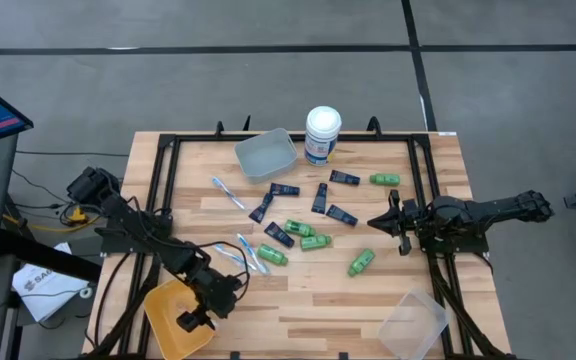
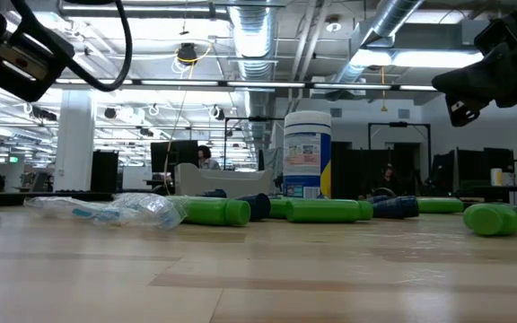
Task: Pick & Place Travel size toiletries
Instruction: Put the orange toothbrush into the yellow bin, then put the blue toothbrush into the yellow bin
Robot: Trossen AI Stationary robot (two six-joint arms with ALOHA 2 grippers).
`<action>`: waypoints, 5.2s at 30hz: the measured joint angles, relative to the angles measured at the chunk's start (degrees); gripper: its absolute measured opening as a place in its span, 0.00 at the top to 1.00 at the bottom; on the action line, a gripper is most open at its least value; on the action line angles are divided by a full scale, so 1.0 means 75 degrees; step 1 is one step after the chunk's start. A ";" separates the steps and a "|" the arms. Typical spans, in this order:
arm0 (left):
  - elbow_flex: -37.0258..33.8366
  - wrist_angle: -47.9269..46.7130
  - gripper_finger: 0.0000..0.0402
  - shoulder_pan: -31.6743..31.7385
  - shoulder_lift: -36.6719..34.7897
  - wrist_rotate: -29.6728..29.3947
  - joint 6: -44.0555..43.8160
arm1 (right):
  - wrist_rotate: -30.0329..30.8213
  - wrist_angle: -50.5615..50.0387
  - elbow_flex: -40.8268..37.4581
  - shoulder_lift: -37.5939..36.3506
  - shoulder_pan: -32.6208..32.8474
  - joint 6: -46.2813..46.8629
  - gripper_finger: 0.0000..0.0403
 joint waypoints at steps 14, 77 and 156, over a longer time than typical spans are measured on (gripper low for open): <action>0.0000 -0.0001 0.88 0.0003 0.0000 0.0003 0.0000 | 0.0000 0.0010 -0.0001 0.0003 0.0001 0.0000 0.99; 0.0003 -0.1278 0.52 -0.1302 -0.1562 -0.0164 -0.2656 | -0.0003 -0.0017 0.0000 0.0000 0.0000 -0.0001 0.99; -0.0131 -0.1227 1.00 0.2118 -0.2065 -0.2208 -0.0476 | 0.0000 -0.0009 0.0000 0.0003 0.0001 -0.0002 0.99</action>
